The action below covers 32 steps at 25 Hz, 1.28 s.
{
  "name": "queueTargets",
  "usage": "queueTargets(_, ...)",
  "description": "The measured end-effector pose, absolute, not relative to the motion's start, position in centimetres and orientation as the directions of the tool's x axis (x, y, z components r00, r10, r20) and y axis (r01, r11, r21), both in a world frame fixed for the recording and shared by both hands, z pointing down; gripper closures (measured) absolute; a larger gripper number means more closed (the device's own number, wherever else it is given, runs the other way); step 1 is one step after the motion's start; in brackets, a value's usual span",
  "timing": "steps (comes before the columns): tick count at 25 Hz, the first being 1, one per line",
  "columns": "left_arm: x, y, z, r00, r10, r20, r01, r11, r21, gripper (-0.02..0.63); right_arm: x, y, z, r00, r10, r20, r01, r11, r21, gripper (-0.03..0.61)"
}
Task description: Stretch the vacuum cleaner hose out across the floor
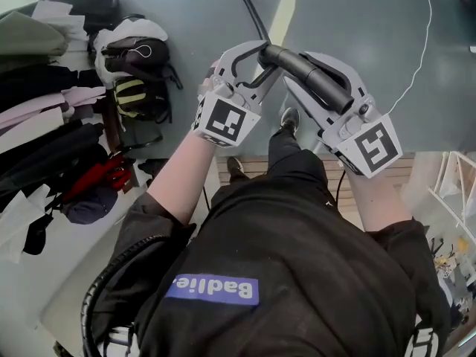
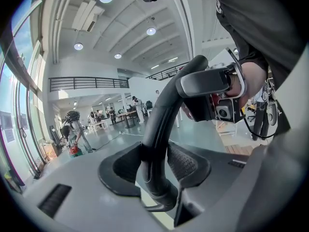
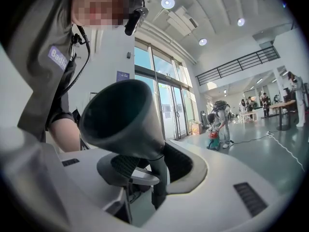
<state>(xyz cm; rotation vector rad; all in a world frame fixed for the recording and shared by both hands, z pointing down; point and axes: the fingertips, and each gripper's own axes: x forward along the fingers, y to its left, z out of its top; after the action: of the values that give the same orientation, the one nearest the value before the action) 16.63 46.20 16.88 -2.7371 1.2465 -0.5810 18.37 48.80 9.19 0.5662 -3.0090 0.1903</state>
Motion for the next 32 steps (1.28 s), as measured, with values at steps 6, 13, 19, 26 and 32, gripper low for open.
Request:
queueTargets(6, 11.2, 57.1, 21.3, 0.633, -0.746, 0.205, -0.702, -0.665, -0.254, 0.449, 13.1, 60.2, 13.2, -0.892, -0.439, 0.105, -0.444, 0.895, -0.033, 0.423)
queueTargets(13, 6.2, 70.7, 22.1, 0.683, -0.702, 0.203, -0.64, -0.709, -0.298, 0.448, 9.0, 73.3, 14.5, -0.805, -0.578, 0.137, -0.591, 0.802, -0.086, 0.423)
queueTargets(19, 3.5, 73.4, 20.0, 0.663, -0.726, 0.182, -0.639, -0.676, -0.367, 0.448, 5.5, 78.0, 11.8, -0.772, -0.626, 0.111, -0.634, 0.77, -0.066, 0.423)
queueTargets(26, 5.5, 74.2, 20.7, 0.711, -0.668, 0.221, -0.495, -0.698, -0.517, 0.443, 4.5, 81.2, 11.6, -0.76, -0.64, 0.108, -0.649, 0.757, -0.081, 0.423)
queueTargets(32, 7.3, 75.5, 21.8, 0.755, -0.608, 0.245, -0.463, -0.759, -0.457, 0.468, 5.9, 82.6, 14.0, -0.775, -0.613, 0.154, -0.631, 0.76, -0.155, 0.423)
